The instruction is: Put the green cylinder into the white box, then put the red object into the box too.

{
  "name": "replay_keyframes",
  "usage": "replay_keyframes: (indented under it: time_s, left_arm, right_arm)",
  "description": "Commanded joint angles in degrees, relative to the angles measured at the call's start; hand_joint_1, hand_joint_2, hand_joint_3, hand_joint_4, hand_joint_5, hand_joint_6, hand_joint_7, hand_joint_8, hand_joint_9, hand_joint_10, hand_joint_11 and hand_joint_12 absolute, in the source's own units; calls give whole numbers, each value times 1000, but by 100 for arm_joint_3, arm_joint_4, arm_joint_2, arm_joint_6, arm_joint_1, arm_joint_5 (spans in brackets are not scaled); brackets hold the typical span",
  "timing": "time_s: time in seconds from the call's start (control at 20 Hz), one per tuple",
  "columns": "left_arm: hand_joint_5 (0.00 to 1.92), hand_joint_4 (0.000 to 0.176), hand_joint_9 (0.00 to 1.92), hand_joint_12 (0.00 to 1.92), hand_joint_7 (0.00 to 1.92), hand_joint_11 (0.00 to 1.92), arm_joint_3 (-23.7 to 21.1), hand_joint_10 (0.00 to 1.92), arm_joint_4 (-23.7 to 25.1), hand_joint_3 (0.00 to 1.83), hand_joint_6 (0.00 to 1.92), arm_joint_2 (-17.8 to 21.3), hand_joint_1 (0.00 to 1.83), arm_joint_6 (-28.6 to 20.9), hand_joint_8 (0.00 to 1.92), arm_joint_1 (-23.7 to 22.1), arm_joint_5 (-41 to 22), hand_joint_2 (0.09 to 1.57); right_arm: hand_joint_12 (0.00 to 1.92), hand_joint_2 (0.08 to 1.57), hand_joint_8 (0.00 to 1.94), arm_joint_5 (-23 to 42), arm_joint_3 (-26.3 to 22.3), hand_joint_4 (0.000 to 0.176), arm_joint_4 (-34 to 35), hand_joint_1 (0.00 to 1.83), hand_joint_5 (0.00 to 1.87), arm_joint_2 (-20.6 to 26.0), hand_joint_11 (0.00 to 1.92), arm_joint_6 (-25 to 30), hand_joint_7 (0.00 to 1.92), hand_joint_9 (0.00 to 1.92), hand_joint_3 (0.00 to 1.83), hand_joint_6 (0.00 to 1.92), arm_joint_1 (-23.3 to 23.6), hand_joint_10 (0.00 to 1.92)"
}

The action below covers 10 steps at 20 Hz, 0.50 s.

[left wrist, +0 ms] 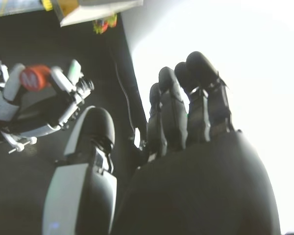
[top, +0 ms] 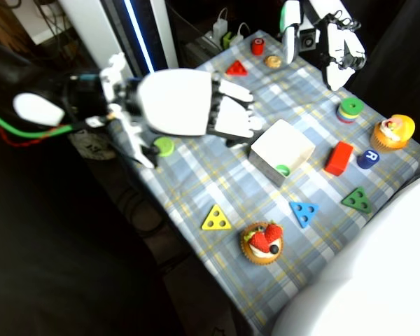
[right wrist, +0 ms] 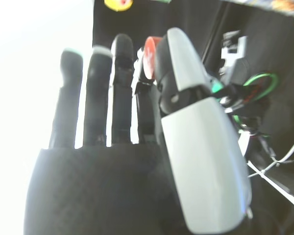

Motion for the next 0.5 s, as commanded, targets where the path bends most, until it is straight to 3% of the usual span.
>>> replay_keyframes:
  time_s: [0.0, 0.05, 0.1, 0.15, 0.25, 0.35, 0.4, 0.45]
  left_arm:
    - [364, 0, 58, 1556, 473, 0, 9, 1007, 104, 0, 10, -43, 525, -62, 20, -29, -638, 1377]
    - [369, 0, 83, 1522, 484, 0, 25, 954, 52, 0, 9, -67, 539, -65, 20, -14, -631, 1374]
    - [370, 0, 104, 1470, 491, 0, 41, 882, 25, 0, 7, -87, 538, -82, 18, 4, -621, 1369]
    - [377, 0, 126, 1435, 498, 0, 59, 828, 8, 0, 7, -110, 550, -108, 17, 9, -609, 1363]
    - [373, 0, 134, 1410, 497, 0, 88, 788, 2, 0, 2, -142, 546, -191, 12, 8, -585, 1357]
    - [372, 7, 146, 1388, 490, 0, 118, 739, 1, 0, 3, -175, 575, -243, 6, 8, -584, 1348]
    - [376, 6, 136, 1390, 481, 0, 117, 731, 1, 0, 4, -173, 577, -254, 1, 9, -585, 1349]
    - [379, 9, 130, 1358, 478, 0, 116, 720, 2, 0, 5, -169, 575, -285, 0, 20, -598, 1347]
  right_arm:
    - [1921, 1273, 1539, 444, 77, 0, 57, 1138, 669, -101, 288, -6, 736, 491, 3, 1395, 166, 1746]
    - [1921, 1270, 1550, 338, 178, 0, 8, 1156, 664, -227, 448, -23, 760, 553, 0, 1362, 285, 1786]
    - [1921, 1263, 1445, 186, 289, 0, -73, 1290, 650, -363, 370, -31, 768, 574, 5, 1437, 415, 1683]
    - [1921, 1249, 1468, -19, 414, 0, -164, 1183, 704, -520, 262, -32, 773, 484, 3, 1357, 573, 1727]
    - [1921, 1252, 1511, -254, 591, 0, -221, 1153, 725, -741, 267, -41, 747, 464, 2, 1316, 696, 1724]
    - [1921, 1305, 1590, -433, 774, 9, -221, 1104, 626, -922, 129, -47, 645, 338, 4, 1457, 736, 1544]
    - [1839, 1185, 1108, -476, 801, 0, -220, 1089, 388, -942, 25, -58, 362, 215, 0, 945, 758, 1352]
    - [1666, 1134, 676, -491, 804, 0, -219, 1034, 288, -936, 4, -66, 266, 111, 0, 561, 773, 1090]
